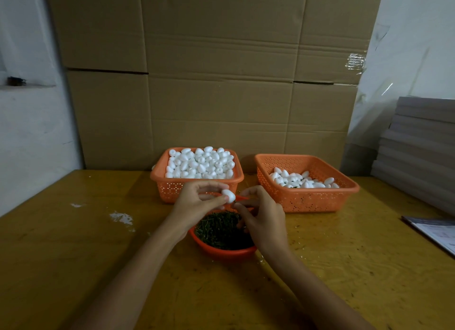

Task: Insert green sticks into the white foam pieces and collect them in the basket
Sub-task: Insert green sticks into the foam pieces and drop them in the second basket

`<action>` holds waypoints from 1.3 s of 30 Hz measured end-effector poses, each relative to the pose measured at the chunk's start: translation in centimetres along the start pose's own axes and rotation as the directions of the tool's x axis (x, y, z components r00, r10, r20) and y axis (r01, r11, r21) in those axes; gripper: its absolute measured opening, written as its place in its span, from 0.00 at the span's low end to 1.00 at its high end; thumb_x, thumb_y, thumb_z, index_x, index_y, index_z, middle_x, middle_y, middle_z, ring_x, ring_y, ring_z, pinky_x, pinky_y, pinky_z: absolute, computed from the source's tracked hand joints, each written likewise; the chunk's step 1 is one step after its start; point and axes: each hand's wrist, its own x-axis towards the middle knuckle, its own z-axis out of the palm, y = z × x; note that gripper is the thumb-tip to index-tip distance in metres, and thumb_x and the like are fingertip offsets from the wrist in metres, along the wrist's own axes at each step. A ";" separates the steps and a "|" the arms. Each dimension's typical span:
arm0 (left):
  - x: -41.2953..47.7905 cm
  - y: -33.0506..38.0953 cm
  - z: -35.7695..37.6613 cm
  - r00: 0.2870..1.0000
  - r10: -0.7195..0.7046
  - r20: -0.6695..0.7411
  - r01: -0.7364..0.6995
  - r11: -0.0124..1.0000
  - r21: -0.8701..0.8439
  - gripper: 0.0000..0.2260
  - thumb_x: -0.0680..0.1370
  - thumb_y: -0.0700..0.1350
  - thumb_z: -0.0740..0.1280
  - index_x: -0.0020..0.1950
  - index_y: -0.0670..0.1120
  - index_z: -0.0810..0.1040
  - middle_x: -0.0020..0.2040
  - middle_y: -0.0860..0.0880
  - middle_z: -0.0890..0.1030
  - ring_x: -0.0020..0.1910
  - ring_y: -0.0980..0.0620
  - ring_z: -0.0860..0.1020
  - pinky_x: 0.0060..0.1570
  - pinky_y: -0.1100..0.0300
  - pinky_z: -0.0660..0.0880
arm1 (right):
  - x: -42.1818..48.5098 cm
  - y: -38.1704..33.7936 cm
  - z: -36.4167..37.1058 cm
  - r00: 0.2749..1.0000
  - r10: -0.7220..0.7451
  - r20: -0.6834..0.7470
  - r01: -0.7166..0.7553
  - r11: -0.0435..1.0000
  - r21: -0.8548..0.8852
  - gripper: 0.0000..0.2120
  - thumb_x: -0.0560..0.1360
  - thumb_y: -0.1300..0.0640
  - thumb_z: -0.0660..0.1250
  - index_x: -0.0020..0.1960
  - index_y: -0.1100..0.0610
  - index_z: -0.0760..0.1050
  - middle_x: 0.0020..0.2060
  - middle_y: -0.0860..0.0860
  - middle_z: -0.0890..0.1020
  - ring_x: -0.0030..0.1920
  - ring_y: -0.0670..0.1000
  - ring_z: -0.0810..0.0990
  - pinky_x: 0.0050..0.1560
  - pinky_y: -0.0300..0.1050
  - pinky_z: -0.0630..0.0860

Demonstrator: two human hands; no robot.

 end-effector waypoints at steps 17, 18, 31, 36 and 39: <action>-0.1 0.1 -0.1 0.991 0.067 0.114 -0.073 0.996 0.050 0.20 0.76 0.39 0.77 0.67 0.49 0.82 0.61 0.50 0.86 0.54 0.49 0.87 0.49 0.53 0.85 | 0.5 0.2 -0.6 0.998 -0.027 0.054 0.025 0.999 0.048 0.13 0.77 0.56 0.76 0.56 0.53 0.72 0.43 0.45 0.88 0.34 0.43 0.85 0.34 0.39 0.81; -0.1 0.1 -0.1 0.990 0.073 0.119 -0.079 0.996 0.040 0.22 0.77 0.39 0.77 0.70 0.50 0.79 0.62 0.51 0.86 0.55 0.49 0.87 0.49 0.52 0.85 | 0.8 0.1 -0.9 0.999 -0.033 0.038 0.032 0.999 0.025 0.14 0.77 0.56 0.76 0.56 0.53 0.73 0.44 0.45 0.88 0.36 0.42 0.86 0.36 0.38 0.81; 0.1 -0.4 0.3 0.985 0.094 0.145 -0.128 0.961 0.246 0.02 0.80 0.39 0.73 0.50 0.44 0.85 0.46 0.47 0.87 0.48 0.47 0.86 0.44 0.53 0.84 | 4.5 6.2 -8.2 0.827 0.129 -0.547 -0.224 0.968 -0.112 0.06 0.80 0.54 0.72 0.54 0.55 0.83 0.47 0.49 0.87 0.42 0.48 0.86 0.47 0.59 0.84; 0.0 -0.4 0.3 0.985 0.068 0.159 -0.109 0.959 0.261 0.02 0.81 0.39 0.72 0.50 0.45 0.84 0.45 0.48 0.87 0.47 0.48 0.86 0.45 0.50 0.83 | 4.6 6.9 -8.2 0.864 0.037 -0.501 -0.189 0.948 -0.256 0.08 0.80 0.52 0.72 0.56 0.53 0.86 0.50 0.48 0.88 0.44 0.43 0.84 0.43 0.41 0.79; 0.0 -0.4 0.3 0.985 0.059 0.164 -0.101 0.960 0.262 0.02 0.81 0.39 0.72 0.50 0.44 0.84 0.44 0.47 0.88 0.47 0.46 0.86 0.44 0.51 0.83 | 4.4 6.3 -7.8 0.885 -0.032 -0.465 -0.152 0.924 -0.351 0.07 0.80 0.55 0.73 0.56 0.55 0.85 0.51 0.51 0.85 0.45 0.49 0.83 0.44 0.48 0.78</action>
